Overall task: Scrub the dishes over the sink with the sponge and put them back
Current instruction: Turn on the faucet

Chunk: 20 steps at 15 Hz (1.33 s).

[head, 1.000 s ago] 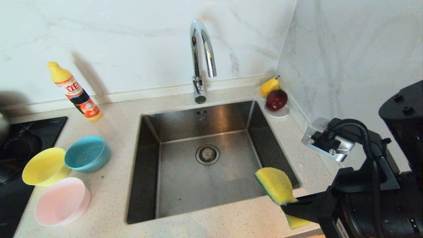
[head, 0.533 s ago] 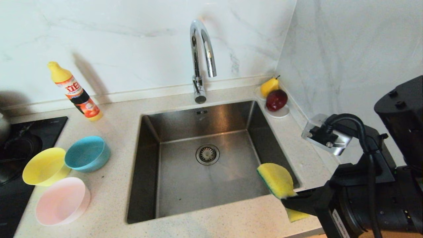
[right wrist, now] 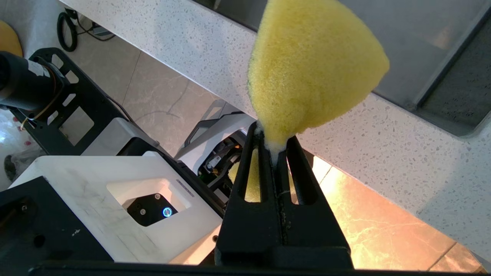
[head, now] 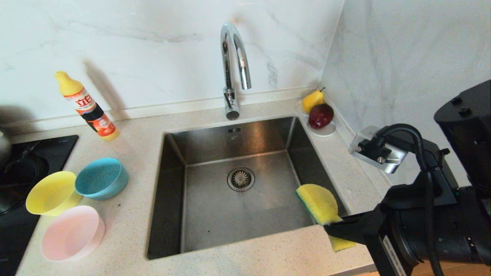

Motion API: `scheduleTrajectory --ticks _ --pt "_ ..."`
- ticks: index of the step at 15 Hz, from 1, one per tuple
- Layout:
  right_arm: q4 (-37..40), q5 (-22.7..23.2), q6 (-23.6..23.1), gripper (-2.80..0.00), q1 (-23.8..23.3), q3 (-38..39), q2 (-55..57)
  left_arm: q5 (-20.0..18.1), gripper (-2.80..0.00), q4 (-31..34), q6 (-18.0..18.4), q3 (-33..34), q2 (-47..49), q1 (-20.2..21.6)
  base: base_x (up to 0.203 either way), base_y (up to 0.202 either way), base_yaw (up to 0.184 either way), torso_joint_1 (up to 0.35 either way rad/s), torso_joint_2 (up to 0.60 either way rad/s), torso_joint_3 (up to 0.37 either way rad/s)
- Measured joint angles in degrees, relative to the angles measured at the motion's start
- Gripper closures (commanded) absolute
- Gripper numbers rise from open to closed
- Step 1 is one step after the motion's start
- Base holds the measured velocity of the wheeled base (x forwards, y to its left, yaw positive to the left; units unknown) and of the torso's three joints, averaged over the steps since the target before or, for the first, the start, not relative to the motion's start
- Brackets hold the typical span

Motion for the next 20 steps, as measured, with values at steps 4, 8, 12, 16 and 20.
scheduleTrajectory --ticks 4,8,12,16,20 --pt "0.1 -0.2 0.0 0.00 -0.1 0.0 0.0 -5.0 0.00 -7.1 -10.6 -5.7 17.0 -0.4 0.000 0.000 0.000 0.000 0.00 0.000" --pt "0.0 -0.2 -0.2 0.00 0.0 0.0 0.0 -12.9 0.00 -12.9 -16.6 -16.7 33.9 -5.2 0.000 0.000 0.000 0.000 0.00 0.000" --pt "-0.2 -0.2 -0.2 0.00 0.0 -0.2 0.8 -22.3 0.00 -22.2 -19.5 -24.5 48.0 -10.9 0.000 0.000 0.000 0.000 0.00 0.000" --pt "-0.2 -0.3 -0.4 0.00 0.0 -0.5 0.8 -24.7 0.00 -27.1 -26.5 -34.2 58.8 -14.8 0.000 0.000 0.000 0.000 0.00 0.000" --pt "-0.3 -0.3 -0.5 0.00 0.0 -0.6 0.7 -33.8 0.00 -31.4 -30.1 -38.7 64.6 -15.7 0.000 0.000 0.000 0.000 0.00 0.000"
